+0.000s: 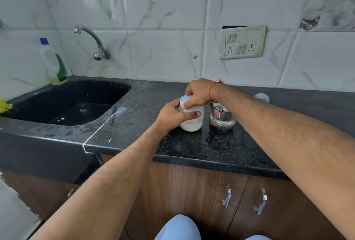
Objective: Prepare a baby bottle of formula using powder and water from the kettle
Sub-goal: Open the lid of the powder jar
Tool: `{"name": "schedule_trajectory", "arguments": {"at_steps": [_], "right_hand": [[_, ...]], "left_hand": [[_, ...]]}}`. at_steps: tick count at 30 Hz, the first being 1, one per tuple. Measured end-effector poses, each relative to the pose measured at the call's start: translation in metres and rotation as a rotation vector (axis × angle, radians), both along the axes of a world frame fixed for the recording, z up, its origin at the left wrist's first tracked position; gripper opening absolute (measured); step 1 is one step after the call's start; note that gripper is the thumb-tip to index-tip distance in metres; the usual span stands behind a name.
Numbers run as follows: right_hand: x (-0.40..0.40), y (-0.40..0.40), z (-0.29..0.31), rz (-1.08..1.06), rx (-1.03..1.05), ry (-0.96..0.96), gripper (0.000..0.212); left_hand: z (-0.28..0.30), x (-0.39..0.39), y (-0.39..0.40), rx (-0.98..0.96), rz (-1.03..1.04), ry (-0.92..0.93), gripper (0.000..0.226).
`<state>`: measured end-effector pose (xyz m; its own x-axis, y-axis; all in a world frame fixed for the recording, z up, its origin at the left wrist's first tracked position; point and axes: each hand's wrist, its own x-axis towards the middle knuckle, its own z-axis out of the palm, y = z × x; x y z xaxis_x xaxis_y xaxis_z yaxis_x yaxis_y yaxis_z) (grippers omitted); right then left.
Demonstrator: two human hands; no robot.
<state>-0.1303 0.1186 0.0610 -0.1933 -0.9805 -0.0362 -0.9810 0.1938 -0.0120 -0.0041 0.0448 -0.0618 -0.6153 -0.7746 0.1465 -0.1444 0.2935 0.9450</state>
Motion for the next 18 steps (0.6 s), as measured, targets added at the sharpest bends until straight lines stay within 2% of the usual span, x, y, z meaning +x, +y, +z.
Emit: {"name": "schedule_trajectory", "arguments": {"at_steps": [5, 10, 14, 16, 18], "right_hand": [[0.001, 0.001, 0.006, 0.046, 0.049, 0.045, 0.054], [-0.004, 0.008, 0.014, 0.143, 0.111, -0.004, 0.063], [-0.004, 0.012, 0.025, 0.168, 0.238, -0.050, 0.071], [-0.001, 0.007, 0.027, 0.150, 0.211, -0.097, 0.083], [0.004, 0.003, 0.026, 0.091, 0.189, -0.021, 0.094]], "left_hand": [[0.004, 0.003, -0.001, 0.012, -0.031, -0.012, 0.072], [0.007, 0.005, -0.003, 0.005, -0.063, -0.035, 0.060], [0.005, 0.005, -0.005, 0.016, -0.062, -0.036, 0.074], [0.004, 0.005, -0.005, 0.014, -0.073, -0.036, 0.070], [0.003, 0.005, -0.004, 0.007, -0.089, -0.016, 0.057]]}}
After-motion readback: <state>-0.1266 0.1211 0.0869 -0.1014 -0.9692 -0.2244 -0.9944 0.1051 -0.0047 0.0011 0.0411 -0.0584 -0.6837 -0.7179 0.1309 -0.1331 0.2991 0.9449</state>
